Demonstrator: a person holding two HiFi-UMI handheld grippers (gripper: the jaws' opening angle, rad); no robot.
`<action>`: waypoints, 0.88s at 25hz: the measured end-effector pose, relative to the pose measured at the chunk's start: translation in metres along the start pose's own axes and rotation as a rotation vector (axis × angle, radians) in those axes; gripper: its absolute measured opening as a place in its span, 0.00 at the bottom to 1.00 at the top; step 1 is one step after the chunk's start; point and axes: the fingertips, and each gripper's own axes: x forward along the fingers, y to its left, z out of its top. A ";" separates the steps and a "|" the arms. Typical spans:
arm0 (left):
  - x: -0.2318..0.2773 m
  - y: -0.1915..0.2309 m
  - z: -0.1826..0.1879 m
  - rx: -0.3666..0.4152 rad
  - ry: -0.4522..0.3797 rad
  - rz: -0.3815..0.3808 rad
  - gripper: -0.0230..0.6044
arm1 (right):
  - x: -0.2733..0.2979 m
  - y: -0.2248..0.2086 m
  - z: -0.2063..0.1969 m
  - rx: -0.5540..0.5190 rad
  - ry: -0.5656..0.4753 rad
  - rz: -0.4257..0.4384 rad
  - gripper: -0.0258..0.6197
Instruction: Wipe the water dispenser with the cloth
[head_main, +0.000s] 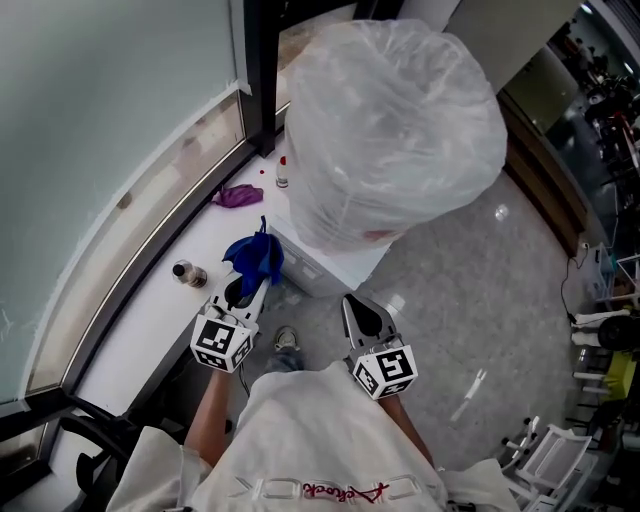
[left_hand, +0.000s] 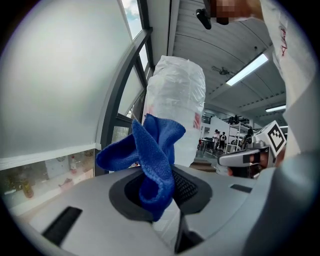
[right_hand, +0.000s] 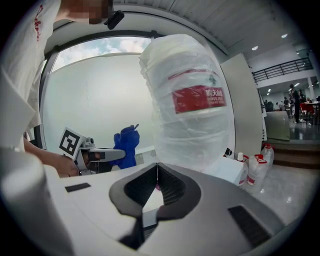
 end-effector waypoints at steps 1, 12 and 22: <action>0.003 0.003 -0.001 0.002 0.004 -0.003 0.17 | 0.002 0.000 -0.001 0.005 0.001 -0.002 0.06; 0.024 0.009 -0.043 -0.026 0.127 -0.004 0.17 | 0.002 -0.017 -0.031 0.082 0.086 -0.010 0.06; 0.057 0.028 -0.081 -0.024 0.186 0.006 0.17 | -0.009 -0.028 -0.076 0.141 0.183 -0.037 0.06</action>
